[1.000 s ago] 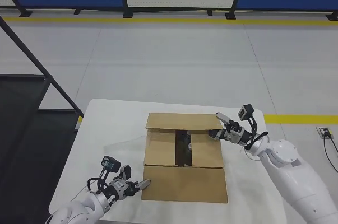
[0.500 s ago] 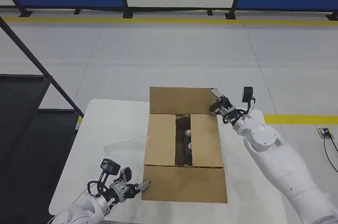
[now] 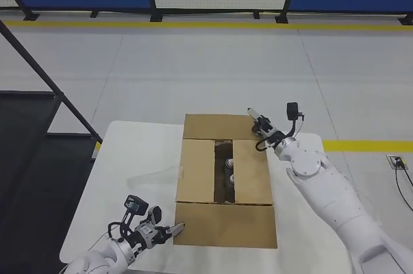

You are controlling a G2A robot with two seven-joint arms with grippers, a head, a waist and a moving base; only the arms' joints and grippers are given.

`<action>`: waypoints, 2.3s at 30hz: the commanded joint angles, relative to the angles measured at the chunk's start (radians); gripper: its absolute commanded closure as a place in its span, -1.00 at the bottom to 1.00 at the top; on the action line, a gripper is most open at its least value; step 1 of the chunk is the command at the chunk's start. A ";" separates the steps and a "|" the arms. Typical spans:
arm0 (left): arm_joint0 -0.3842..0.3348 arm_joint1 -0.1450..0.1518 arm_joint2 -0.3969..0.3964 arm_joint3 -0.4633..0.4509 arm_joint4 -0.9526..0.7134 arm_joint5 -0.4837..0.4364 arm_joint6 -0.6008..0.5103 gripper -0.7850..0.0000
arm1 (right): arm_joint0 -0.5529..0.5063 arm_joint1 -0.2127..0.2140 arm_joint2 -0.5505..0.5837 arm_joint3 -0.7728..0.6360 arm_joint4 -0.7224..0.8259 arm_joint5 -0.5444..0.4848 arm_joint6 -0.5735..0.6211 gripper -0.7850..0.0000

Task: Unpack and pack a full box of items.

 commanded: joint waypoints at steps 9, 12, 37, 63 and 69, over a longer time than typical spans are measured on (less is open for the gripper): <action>0.006 0.003 0.008 0.005 0.009 -0.004 0.006 -1.00 | 0.044 -0.054 -0.009 0.107 -0.034 0.039 0.000 -1.00; 0.006 0.003 0.007 0.004 0.008 -0.007 0.012 -1.00 | 0.042 -0.059 0.012 0.104 -0.014 -0.028 0.015 -1.00; 0.072 0.012 -0.137 -0.064 -0.137 -0.029 0.150 -1.00 | -0.214 0.041 0.151 -0.393 0.018 0.241 0.645 -1.00; 0.058 0.011 -0.073 -0.118 0.044 -0.014 0.158 -1.00 | -0.165 -0.042 0.158 -0.340 0.295 0.175 0.760 -1.00; -0.002 0.004 -0.014 -0.112 0.081 0.062 0.147 -1.00 | -0.163 -0.055 0.163 -0.384 0.321 0.155 0.765 -1.00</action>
